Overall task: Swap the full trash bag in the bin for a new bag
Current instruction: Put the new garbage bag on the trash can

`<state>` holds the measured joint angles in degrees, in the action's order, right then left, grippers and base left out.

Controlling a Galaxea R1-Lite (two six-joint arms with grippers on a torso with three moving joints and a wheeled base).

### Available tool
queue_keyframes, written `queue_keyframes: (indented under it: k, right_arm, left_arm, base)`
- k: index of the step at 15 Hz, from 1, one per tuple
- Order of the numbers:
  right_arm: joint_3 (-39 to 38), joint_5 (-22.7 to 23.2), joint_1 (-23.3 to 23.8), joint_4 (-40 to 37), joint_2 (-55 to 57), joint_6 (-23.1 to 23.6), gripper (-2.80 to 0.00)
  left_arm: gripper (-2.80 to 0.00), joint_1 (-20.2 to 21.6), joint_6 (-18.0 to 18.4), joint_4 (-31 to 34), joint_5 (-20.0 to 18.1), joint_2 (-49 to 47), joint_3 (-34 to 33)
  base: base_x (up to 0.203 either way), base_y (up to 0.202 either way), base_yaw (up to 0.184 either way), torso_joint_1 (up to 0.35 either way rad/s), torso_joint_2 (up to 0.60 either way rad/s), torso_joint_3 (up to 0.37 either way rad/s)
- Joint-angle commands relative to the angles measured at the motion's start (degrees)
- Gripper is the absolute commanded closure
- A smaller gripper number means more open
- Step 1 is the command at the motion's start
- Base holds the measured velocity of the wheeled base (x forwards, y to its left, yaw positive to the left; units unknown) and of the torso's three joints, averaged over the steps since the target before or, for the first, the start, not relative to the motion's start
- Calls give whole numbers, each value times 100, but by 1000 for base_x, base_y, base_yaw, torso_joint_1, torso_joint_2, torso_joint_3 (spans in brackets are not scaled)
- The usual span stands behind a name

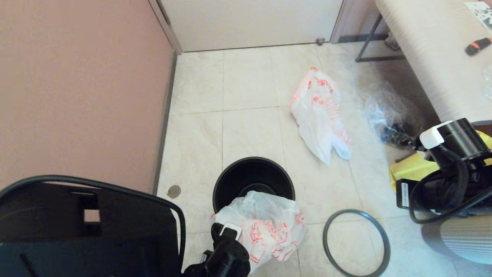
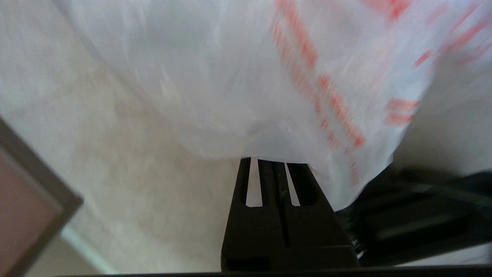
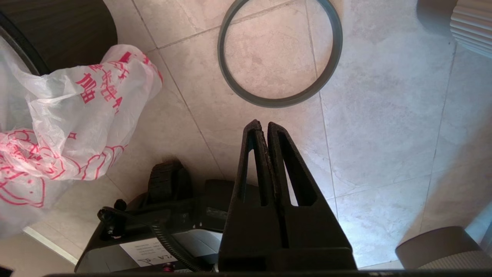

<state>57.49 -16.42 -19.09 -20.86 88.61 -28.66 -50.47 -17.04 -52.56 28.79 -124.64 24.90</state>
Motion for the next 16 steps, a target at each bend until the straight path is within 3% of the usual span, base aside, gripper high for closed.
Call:
queue_keyframes:
  k: [1,5,9,12,16]
  right_arm:
    - [-1,-9,2,-2,56,-17,0]
    - [-1,-10,6,3,80,-17,0]
    - [59,-10,46,12,138,0,0]
    - [123,-2,53,21,282,1,0]
    - [171,21,228,210,436,93,0]
  left_arm:
    - [0,7,18,-21,22,292,189]
    - [0,176,44,9,22,163,738]
    - [0,378,334,312,7,-123,1443]
    - [0,632,617,720,5,-457,2518]
    - [0,905,776,1787,5,-1161,4185]
  base:
    - [0,0,0,0,0,0]
    - [0,0,0,0,0,0]
    - [0,0,0,0,0,0]
    - [0,0,0,0,0,0]
    - [0,0,0,0,0,0]
